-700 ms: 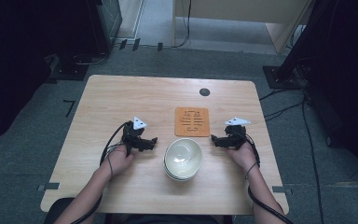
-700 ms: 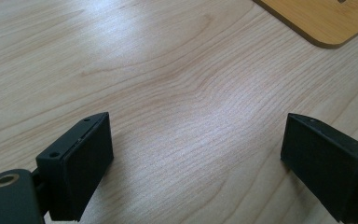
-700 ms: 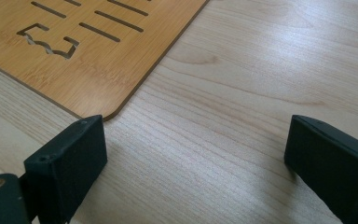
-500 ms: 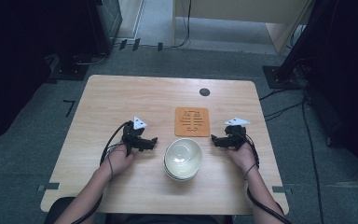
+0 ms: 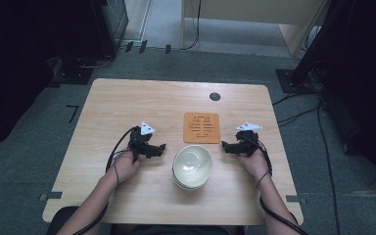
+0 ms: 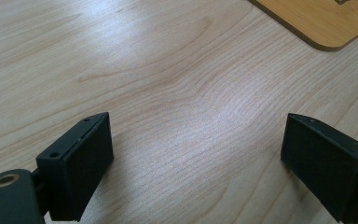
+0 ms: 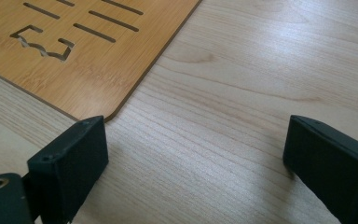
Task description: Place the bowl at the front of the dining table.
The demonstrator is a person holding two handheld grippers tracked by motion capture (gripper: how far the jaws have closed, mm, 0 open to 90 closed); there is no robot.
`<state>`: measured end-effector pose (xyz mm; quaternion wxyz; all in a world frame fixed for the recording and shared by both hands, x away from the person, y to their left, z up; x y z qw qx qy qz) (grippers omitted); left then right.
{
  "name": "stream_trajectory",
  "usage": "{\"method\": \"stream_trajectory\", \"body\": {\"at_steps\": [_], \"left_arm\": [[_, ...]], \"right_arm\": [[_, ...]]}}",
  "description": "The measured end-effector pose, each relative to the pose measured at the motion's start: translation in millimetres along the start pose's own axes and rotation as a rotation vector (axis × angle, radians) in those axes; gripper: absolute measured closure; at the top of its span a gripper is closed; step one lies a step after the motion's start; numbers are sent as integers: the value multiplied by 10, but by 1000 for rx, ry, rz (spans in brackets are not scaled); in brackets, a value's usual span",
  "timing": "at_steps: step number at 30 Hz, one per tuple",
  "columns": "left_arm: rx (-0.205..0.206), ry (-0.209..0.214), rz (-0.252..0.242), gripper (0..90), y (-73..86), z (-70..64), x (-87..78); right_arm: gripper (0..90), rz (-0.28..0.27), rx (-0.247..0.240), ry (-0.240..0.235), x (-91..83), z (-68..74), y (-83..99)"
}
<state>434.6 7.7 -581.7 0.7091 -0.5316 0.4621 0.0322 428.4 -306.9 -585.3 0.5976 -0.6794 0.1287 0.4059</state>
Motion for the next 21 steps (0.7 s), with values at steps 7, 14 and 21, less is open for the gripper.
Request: {"method": "stream_trajectory", "body": {"at_steps": [7,14,21], "left_arm": [[2,1,1,88,-1,0,1],[2,1,1,88,-1,0,1],[1,1,1,88,-1,0,1]], "right_arm": [[62,-35,39,-38,-92,20,-103],[170,-44,24,-104,-154,149,-168],[182,-40,34,-151,-194,249,-232]]}}
Point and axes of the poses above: each handheld gripper's, and its own axes: x roughly forward along the jaws, y roughly out of its underside, z roughly to its left, the point moved 9 cm from there along x, roughly forward along the jaws, and after that the axes turned 1 degree about -y, right-handed, at the moved point
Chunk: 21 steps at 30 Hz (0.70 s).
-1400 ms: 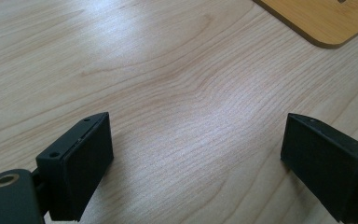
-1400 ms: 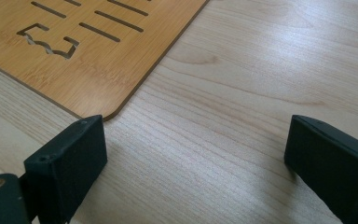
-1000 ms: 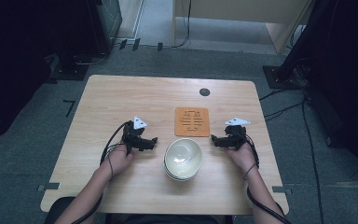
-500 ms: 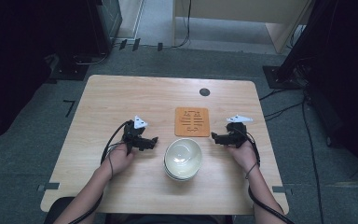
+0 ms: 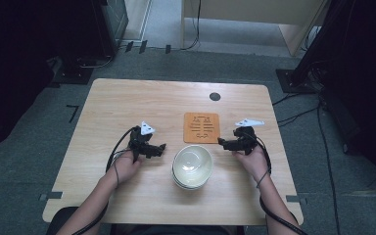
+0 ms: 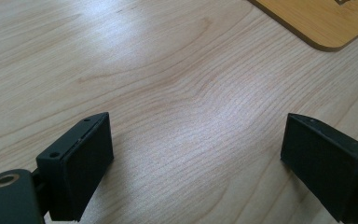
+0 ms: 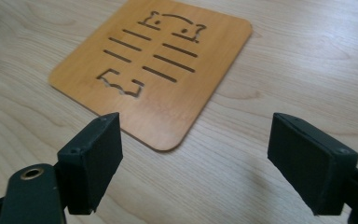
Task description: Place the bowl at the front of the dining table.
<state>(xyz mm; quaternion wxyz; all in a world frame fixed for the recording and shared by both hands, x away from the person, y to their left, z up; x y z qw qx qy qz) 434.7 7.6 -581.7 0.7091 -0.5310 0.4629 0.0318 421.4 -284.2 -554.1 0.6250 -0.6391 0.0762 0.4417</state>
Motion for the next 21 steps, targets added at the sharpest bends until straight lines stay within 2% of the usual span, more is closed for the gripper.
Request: {"method": "stream_trajectory", "body": {"at_steps": [10,14,17,18,21], "left_arm": [[-1,0,0,88,0,-1,0],[-2,0,0,88,0,-1,0],[-2,0,0,88,0,-1,0],[-2,0,0,88,0,-1,0],[-2,0,0,88,0,-1,0]], "right_arm": [[213,-27,-24,-53,-110,139,-58],[213,-24,-37,-54,-126,170,-58],[213,-21,-63,-64,-132,212,-59],[220,-26,-92,-66,-141,247,-70],[224,-33,-123,-70,-163,305,-95]]}}
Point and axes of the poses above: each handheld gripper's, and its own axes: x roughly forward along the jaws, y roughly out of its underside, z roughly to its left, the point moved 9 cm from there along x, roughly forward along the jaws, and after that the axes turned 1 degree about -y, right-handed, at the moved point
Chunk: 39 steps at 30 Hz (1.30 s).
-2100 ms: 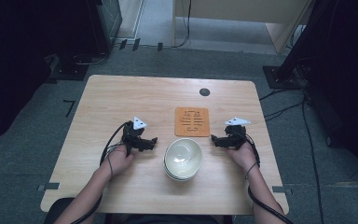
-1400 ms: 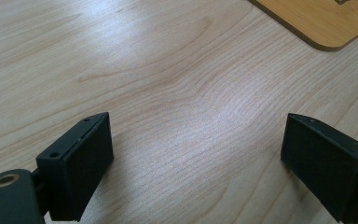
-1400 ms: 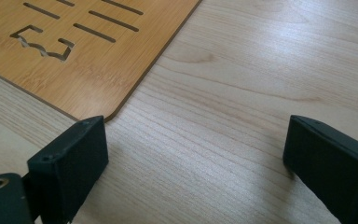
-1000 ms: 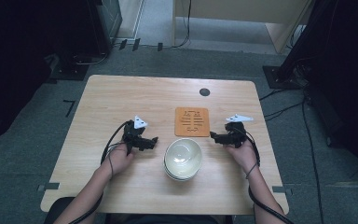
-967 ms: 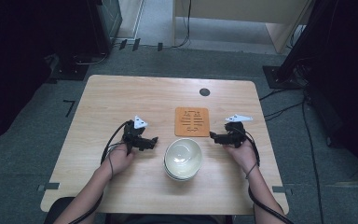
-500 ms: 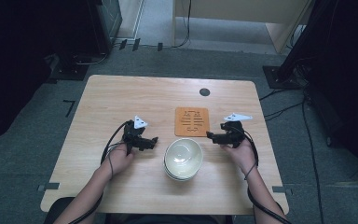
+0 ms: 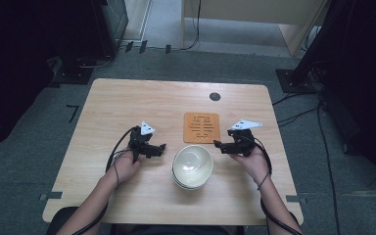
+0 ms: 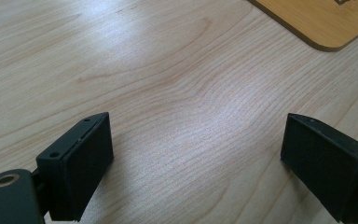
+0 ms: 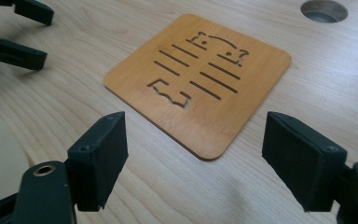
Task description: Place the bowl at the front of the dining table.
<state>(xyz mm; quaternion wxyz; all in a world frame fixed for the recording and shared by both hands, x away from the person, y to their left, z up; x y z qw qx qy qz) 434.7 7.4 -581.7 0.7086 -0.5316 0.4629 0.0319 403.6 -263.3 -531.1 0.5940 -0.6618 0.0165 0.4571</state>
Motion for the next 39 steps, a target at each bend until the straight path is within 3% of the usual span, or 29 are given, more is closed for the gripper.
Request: {"method": "stream_trajectory", "body": {"at_steps": [7,15,26,39], "left_arm": [[1,0,0,88,0,1,0],[1,0,0,88,0,1,0],[1,-1,0,88,0,1,0],[1,0,0,88,0,1,0]], "right_arm": [[262,-12,25,-31,-36,67,-51],[289,9,-32,-34,-80,136,-46],[289,-6,-16,-65,-168,223,-123],[296,-46,-38,-93,-317,340,-248]]}}
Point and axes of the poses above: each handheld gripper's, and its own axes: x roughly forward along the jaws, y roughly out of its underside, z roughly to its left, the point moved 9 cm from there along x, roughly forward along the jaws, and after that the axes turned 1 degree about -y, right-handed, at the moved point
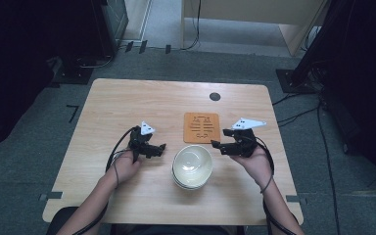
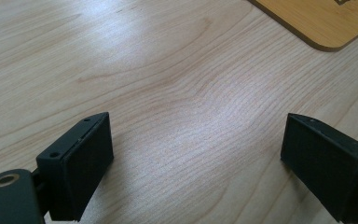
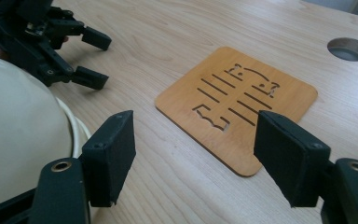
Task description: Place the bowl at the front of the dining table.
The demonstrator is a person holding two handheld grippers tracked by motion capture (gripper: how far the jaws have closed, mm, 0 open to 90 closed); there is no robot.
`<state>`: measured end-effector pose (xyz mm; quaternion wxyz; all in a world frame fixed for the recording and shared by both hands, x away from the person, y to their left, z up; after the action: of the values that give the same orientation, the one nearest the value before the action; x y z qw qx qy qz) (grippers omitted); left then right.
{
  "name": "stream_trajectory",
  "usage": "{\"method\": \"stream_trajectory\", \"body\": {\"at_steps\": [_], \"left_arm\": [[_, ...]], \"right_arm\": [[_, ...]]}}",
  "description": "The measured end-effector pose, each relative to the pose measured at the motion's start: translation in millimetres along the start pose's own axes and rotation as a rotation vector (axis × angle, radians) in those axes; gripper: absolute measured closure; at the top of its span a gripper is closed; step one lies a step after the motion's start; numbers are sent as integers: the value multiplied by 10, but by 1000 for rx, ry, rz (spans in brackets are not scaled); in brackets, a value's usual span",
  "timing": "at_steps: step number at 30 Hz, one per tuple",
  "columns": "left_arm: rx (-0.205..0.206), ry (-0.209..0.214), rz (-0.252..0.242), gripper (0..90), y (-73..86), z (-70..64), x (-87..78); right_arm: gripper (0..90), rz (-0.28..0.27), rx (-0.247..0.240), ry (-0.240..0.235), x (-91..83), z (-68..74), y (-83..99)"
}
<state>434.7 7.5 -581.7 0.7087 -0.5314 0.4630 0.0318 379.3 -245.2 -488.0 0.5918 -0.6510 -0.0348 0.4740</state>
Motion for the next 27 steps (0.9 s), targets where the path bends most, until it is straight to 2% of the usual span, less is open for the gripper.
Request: {"method": "stream_trajectory", "body": {"at_steps": [14,27], "left_arm": [[0,0,-1,88,0,0,0],[0,0,0,88,0,0,0]], "right_arm": [[316,-4,-55,-30,-69,187,-99],[323,-35,-62,-41,-200,272,-222]]}}
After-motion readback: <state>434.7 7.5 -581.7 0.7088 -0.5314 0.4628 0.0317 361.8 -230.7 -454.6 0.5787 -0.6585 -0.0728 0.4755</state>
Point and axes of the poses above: each handheld gripper's, and its own axes: x roughly forward along the jaws, y roughly out of its underside, z roughly to its left, the point moved 9 cm from there along x, roughly forward along the jaws, and after that the axes turned 1 degree about -y, right-handed, at the moved point
